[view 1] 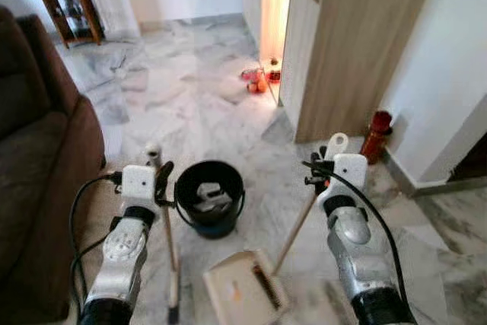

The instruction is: Sweep floor

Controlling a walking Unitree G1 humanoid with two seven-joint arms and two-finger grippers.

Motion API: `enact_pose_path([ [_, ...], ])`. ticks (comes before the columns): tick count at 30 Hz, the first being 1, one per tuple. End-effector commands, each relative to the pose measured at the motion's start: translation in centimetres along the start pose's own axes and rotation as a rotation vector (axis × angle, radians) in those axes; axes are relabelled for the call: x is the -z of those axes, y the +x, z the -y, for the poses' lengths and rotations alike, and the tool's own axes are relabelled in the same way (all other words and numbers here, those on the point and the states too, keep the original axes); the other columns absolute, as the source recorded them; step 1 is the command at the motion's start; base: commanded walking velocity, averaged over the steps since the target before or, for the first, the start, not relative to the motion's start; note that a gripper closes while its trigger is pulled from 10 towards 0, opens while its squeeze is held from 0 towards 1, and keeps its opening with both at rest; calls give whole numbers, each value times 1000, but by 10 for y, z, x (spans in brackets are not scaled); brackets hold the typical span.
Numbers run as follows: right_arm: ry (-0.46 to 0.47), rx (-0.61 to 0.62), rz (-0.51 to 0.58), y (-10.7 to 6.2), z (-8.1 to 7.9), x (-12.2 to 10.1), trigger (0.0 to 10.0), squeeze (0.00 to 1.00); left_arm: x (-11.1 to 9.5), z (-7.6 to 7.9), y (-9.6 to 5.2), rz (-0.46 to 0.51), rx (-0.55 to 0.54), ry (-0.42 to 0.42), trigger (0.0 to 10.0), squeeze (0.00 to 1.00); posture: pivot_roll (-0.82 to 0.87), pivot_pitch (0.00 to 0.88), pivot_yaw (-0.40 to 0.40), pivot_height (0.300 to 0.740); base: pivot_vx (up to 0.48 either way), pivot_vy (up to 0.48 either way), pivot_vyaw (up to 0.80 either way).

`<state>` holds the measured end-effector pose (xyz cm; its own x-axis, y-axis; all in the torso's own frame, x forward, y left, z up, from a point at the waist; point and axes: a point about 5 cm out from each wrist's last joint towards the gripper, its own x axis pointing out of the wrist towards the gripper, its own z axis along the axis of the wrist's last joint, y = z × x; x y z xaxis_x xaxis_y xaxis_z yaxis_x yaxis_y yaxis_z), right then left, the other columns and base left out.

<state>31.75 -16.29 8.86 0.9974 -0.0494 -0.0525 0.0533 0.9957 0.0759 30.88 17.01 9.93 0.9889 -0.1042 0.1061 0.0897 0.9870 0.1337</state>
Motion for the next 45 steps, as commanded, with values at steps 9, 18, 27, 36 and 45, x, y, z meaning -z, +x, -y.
enact_pose_path([
  [9, 13, -13, 81, 5, -7, -18, 10000, 0, -9, -9, 3, 48, -16, 18, 10000, 0, 83, 0, 40, 740, 0, 0, 0],
  [18, 66, -35, 134, 8, -12, -36, 10000, 0, -9, -11, 4, 46, -18, 21, 10000, 0, 85, 0, 43, 740, 0, 0, 0],
  [27, 42, -126, 179, 11, -19, -59, 10000, 0, -10, -10, 9, 48, -21, 16, 10000, 0, 78, 0, 38, 740, 0, 0, 0],
  [36, -6, -159, 181, 5, -16, -75, 10000, 0, -11, -12, 11, 50, -20, 15, 10000, 0, 81, 0, 37, 740, 0, 0, 0],
  [45, 41, -170, 313, 5, -22, -119, 10000, 0, -10, -13, 10, 49, -24, 16, 10000, 0, 84, 0, 41, 740, 0, 0, 0],
])
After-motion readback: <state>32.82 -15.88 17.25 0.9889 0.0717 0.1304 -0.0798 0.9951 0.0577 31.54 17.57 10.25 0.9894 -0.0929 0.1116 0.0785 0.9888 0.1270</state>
